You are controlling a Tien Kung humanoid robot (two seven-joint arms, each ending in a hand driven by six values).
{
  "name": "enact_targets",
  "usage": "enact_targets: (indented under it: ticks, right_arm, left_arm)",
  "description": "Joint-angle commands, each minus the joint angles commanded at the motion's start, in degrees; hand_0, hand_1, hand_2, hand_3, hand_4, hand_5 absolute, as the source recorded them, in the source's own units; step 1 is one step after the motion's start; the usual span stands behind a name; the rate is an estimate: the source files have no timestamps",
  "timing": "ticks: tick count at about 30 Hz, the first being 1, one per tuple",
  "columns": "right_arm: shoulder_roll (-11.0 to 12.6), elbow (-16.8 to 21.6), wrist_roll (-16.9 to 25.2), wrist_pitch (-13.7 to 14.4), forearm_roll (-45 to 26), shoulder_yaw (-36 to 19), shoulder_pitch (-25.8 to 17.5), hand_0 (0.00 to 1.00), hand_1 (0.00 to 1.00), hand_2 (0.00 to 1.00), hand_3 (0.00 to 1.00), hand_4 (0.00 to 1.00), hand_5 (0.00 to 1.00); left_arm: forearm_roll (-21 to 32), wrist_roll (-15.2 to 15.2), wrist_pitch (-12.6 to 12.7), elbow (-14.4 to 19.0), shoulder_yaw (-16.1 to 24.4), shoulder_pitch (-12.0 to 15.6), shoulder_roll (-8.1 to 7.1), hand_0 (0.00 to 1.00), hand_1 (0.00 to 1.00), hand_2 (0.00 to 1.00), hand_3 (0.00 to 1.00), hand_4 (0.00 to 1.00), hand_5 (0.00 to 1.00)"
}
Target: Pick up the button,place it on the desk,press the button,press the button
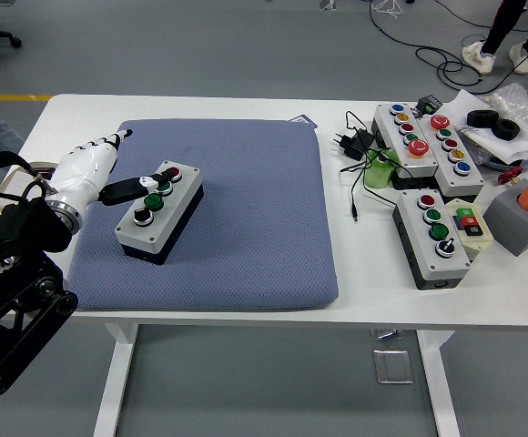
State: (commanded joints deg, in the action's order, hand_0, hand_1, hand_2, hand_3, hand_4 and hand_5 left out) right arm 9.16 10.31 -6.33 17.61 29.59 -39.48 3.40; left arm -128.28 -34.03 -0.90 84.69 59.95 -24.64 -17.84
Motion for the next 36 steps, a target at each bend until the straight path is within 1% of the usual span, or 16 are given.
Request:
enact_targets:
  ticks: [1, 5, 7, 8, 13, 16, 21, 29, 30, 31, 35, 36]
  right_arm:
    - [0.0, 0.0, -0.01, 0.0, 0.01, -0.02, 0.02, 0.63, 0.491, 0.539, 0.583, 0.256, 0.012]
    - [0.02, 0.0, -0.06, 0.01, 0.24, -0.17, 0.07, 0.63, 0.491, 0.539, 0.583, 0.256, 0.012]
    - [0.03, 0.0, -0.07, 0.01, 0.31, -0.2, 0.08, 0.63, 0.489, 0.538, 0.583, 0.257, 0.014]
    - [0.07, 0.0, -0.06, 0.0, 0.32, -0.17, 0.09, 0.63, 0.489, 0.538, 0.583, 0.257, 0.014]
    - [0.13, 0.0, -0.05, 0.02, 0.49, -0.24, 0.06, 0.63, 0.489, 0.537, 0.583, 0.257, 0.013]
    - [0.2, 0.0, -0.07, 0.06, 0.76, -0.39, 0.01, 0.63, 0.489, 0.537, 0.583, 0.257, 0.013]
    - [0.22, 0.0, -0.06, 0.1, 0.82, -0.43, -0.07, 0.631, 0.485, 0.536, 0.583, 0.258, 0.014]
    - [0.27, 0.0, -0.2, 0.11, 1.23, -0.56, -0.35, 0.63, 0.484, 0.535, 0.583, 0.258, 0.013]
    - [0.28, 0.0, -0.22, 0.11, 1.31, -0.59, -0.4, 0.63, 0.483, 0.535, 0.583, 0.258, 0.013]
    - [0.28, 0.0, -0.24, 0.1, 1.36, -0.61, -0.43, 0.63, 0.483, 0.535, 0.583, 0.258, 0.013]
    - [0.31, 0.0, -0.31, 0.08, 1.7, -0.73, -0.65, 0.63, 0.483, 0.535, 0.583, 0.258, 0.013]
    - [0.32, 0.0, -0.31, 0.08, 1.73, -0.74, -0.66, 0.63, 0.483, 0.535, 0.584, 0.259, 0.013]
  left_arm:
    - [-1.46, -0.52, 0.03, -0.29, -0.34, -0.07, 0.46, 0.952, 0.998, 0.998, 0.998, 0.998, 0.943]
    - [-1.72, -1.81, 0.01, -1.28, -1.66, -0.31, 1.88, 0.952, 0.998, 0.998, 0.998, 0.998, 0.943]
    - [-1.72, -1.99, 0.04, -1.49, -1.89, -0.32, 2.16, 0.952, 0.998, 0.998, 0.998, 0.998, 0.943]
    - [-1.72, -2.3, 0.29, -1.91, -2.41, -0.31, 2.8, 0.952, 0.998, 0.998, 0.998, 0.998, 0.943]
    - [-1.72, -2.88, 0.55, -3.03, -3.83, -0.42, 4.19, 0.948, 0.998, 0.998, 0.998, 0.998, 0.945]
    - [-1.72, -2.95, 0.42, -4.59, -4.43, -0.45, 5.24, 0.948, 0.998, 0.998, 0.998, 0.998, 0.945]
    - [-1.72, -2.95, 0.63, -7.15, -4.83, -0.65, 6.25, 0.947, 0.998, 0.998, 0.998, 0.998, 0.943]
    - [-1.72, -2.95, 0.88, -10.39, -5.11, -1.11, 6.95, 0.945, 0.998, 0.998, 0.998, 0.998, 0.942]
    - [-1.72, -2.95, 0.79, -10.58, -5.1, -1.15, 6.98, 0.894, 0.991, 0.998, 0.998, 0.998, 0.824]
    - [-1.72, -2.95, 0.72, -10.68, -5.09, -1.18, 6.99, 0.894, 0.991, 0.998, 0.998, 0.998, 0.824]
    - [-1.72, -2.73, -1.37, -11.48, -4.99, -1.46, 6.97, 0.894, 0.991, 0.998, 0.998, 0.998, 0.824]
    - [-1.72, -2.69, -1.64, -11.56, -4.98, -1.49, 6.97, 0.816, 0.936, 0.998, 0.998, 0.998, 0.718]
